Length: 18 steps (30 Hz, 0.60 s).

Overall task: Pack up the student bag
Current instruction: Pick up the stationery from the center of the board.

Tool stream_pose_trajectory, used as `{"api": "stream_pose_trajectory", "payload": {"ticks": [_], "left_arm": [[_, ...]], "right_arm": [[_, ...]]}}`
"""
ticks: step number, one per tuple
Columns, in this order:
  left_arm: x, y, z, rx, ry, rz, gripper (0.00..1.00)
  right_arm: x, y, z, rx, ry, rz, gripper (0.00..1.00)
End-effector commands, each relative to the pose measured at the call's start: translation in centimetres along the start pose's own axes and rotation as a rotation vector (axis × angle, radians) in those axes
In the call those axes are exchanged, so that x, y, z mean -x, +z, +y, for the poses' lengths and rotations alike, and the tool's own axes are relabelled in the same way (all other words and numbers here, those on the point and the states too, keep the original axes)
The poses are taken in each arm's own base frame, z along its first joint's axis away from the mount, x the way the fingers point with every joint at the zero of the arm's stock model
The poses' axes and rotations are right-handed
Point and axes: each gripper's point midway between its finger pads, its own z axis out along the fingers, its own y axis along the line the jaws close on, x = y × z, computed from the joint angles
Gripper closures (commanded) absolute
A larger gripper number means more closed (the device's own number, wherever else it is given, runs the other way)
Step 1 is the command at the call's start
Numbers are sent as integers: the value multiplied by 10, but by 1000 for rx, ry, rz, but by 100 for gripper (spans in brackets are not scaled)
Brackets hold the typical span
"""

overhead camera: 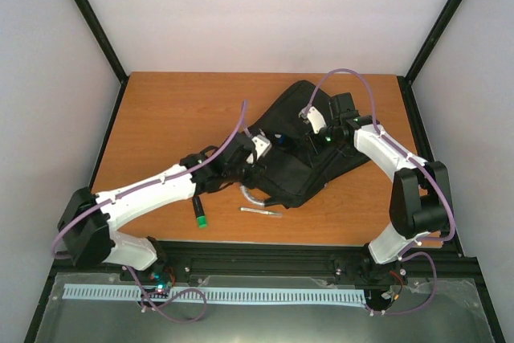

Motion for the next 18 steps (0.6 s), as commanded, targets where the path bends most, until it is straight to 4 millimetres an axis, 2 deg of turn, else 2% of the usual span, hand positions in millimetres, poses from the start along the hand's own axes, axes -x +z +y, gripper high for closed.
{"api": "stream_pose_trajectory", "payload": {"ticks": [1, 5, 9, 13, 18], "left_arm": [[-38, -15, -20, -44, 19, 93, 51], [-77, -15, -35, -27, 114, 179, 48], [-108, -8, -39, -20, 154, 258, 52], [-128, 4, -34, 10, 196, 324, 59], [-145, 22, -31, 56, 242, 410, 55]], "right_arm": [[10, -1, 14, 62, -23, -27, 97], [9, 0, 13, 61, -21, -23, 97], [9, -1, 13, 56, -23, -23, 97], [10, -4, 13, 51, -26, -30, 97], [10, -4, 12, 54, -22, -29, 97]]}}
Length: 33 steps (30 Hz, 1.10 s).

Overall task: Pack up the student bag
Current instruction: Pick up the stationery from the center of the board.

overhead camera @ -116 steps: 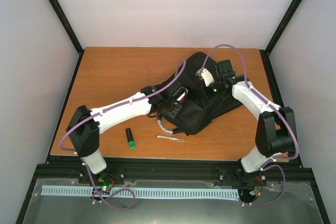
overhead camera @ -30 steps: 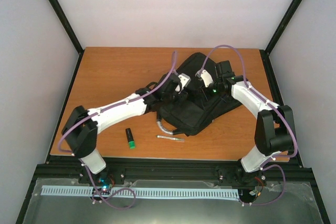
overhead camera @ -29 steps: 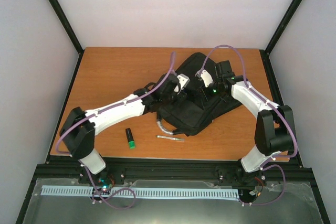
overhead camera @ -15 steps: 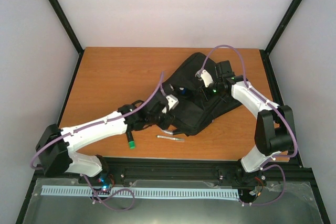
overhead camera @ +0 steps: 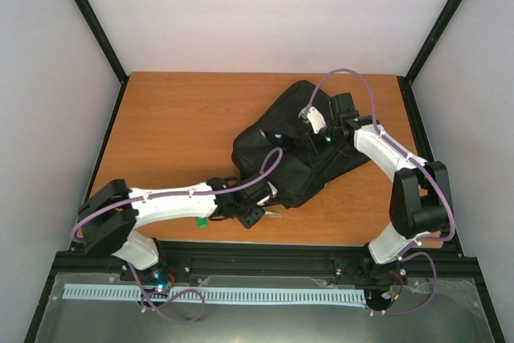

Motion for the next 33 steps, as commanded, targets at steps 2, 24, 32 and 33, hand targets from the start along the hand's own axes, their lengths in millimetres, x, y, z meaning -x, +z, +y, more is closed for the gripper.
{"api": "stream_pose_trajectory", "payload": {"ticks": [2, 24, 32, 33], "left_arm": [[-2, 14, -3, 32, 51, 60, 54], [2, 31, -8, 33, 73, 87, 59], [19, 17, -2, 71, 65, 40, 51], [17, 21, -3, 73, 64, 59, 51]], "right_arm": [[10, -4, 11, 55, -20, -30, 97], [8, -4, 10, 65, -16, -30, 97], [9, -5, 11, 71, -13, -29, 97], [9, -5, 11, 71, -14, -31, 97]]}}
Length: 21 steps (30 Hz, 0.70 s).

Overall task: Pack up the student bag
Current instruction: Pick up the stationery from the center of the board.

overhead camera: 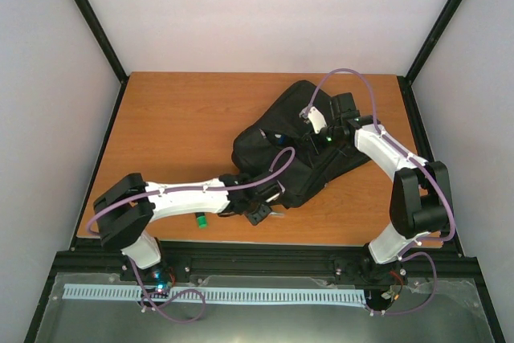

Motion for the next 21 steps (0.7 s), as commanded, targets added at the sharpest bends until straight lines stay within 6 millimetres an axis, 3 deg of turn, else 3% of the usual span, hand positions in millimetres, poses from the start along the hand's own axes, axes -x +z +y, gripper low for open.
{"api": "stream_pose_trajectory", "payload": {"ticks": [1, 9, 15, 21], "left_arm": [[6, 4, -2, 20, 2, 20, 51], [-6, 21, -14, -31, -15, 87, 55], [-18, 20, -18, -66, -27, 121, 67], [-31, 12, -26, -122, -61, 149, 71]], "right_arm": [[10, -5, 12, 61, -18, -29, 97], [10, -7, 10, 63, -11, -34, 97], [10, -7, 10, 63, -8, -35, 97], [9, -7, 10, 69, -3, -34, 97]]}}
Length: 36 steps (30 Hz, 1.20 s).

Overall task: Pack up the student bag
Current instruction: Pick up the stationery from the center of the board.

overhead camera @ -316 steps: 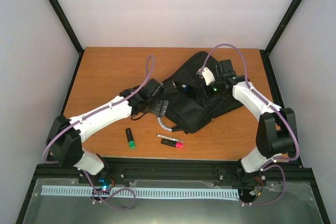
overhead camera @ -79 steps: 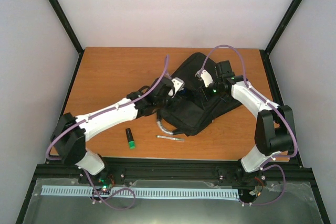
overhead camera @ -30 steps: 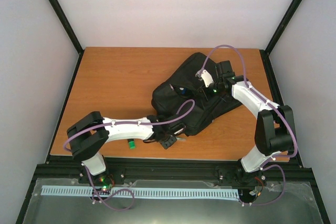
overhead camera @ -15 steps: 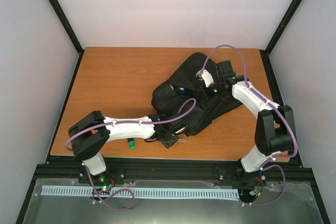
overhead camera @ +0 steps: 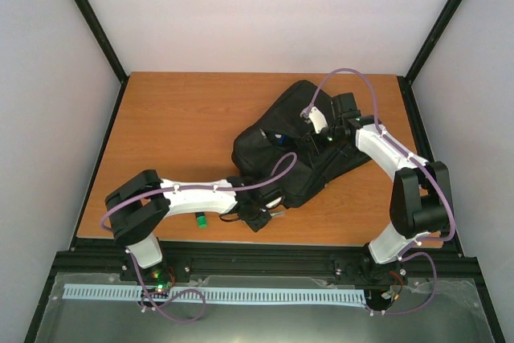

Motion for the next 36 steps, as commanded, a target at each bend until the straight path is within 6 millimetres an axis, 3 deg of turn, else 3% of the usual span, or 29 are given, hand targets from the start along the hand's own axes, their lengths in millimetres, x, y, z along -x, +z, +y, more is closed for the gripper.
{"api": "stream_pose_trajectory", "payload": {"ticks": [1, 10, 15, 19, 24, 29, 32, 36], "left_arm": [[-16, -9, -10, -59, -30, 35, 71], [-29, -5, -6, -41, -55, 54, 74], [-26, -9, -15, -67, -37, 44, 86], [-34, -21, -26, -120, -10, 57, 92], [-42, -61, -45, -259, 10, 31, 95], [-23, -127, -61, -392, 7, -95, 99], [0, -155, -47, -320, -31, -173, 99], [26, -152, -13, -223, -138, -194, 97]], "right_arm": [[10, -4, 10, 58, -13, -30, 97], [10, -4, 11, 58, -13, -29, 97], [10, -5, 11, 57, -13, -31, 97], [10, -6, 10, 57, -12, -34, 97], [10, -5, 10, 60, -10, -33, 97], [11, -6, 10, 59, -9, -36, 97], [11, -6, 10, 61, -8, -37, 97], [12, -8, 11, 58, -12, -41, 97]]}}
